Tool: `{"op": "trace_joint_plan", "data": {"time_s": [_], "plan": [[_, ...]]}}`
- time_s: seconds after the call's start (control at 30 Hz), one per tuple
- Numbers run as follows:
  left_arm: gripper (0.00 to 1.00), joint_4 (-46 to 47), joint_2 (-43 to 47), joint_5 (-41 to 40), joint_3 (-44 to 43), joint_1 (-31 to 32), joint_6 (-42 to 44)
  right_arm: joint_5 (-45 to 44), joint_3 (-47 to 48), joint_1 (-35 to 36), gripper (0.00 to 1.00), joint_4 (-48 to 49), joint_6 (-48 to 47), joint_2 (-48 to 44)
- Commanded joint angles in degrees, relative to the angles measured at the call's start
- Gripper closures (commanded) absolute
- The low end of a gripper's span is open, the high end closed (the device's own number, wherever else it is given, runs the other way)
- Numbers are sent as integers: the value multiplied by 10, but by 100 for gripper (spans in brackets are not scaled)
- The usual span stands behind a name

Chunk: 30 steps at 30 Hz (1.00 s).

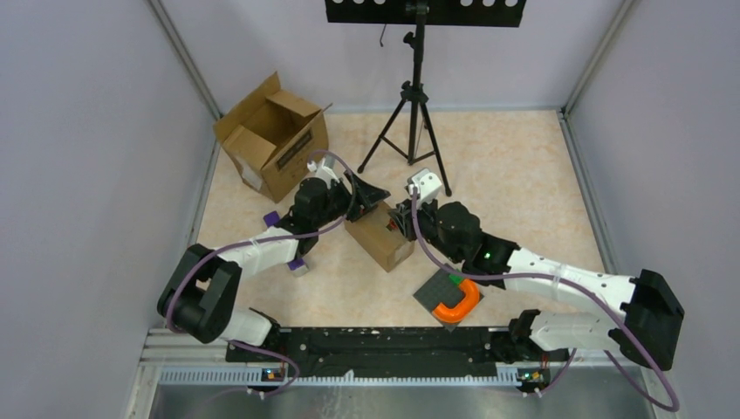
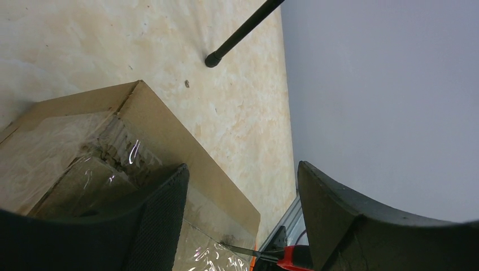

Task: Unpack the express box
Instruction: Cut the express box at the center of the board.

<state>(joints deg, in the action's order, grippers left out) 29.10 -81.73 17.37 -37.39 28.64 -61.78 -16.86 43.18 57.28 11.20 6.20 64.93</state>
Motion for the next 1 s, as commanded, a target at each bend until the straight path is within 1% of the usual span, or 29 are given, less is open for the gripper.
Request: {"op": "trace_joint_plan", "data": {"time_s": [0.0, 0.37, 0.77, 0.97], "plan": [[25, -146, -33, -65, 22, -3, 15, -13, 23, 11, 100, -39, 10, -26], [26, -197, -39, -114, 20, -2, -6, -17, 21, 15, 100, -93, 35, -53], [26, -226, -51, -133, 10, -3, -15, -20, 1, 20, 100, -110, 48, -86], [26, -229, -57, -135, 9, -3, -17, -22, -3, 23, 100, -138, 51, -94]]}}
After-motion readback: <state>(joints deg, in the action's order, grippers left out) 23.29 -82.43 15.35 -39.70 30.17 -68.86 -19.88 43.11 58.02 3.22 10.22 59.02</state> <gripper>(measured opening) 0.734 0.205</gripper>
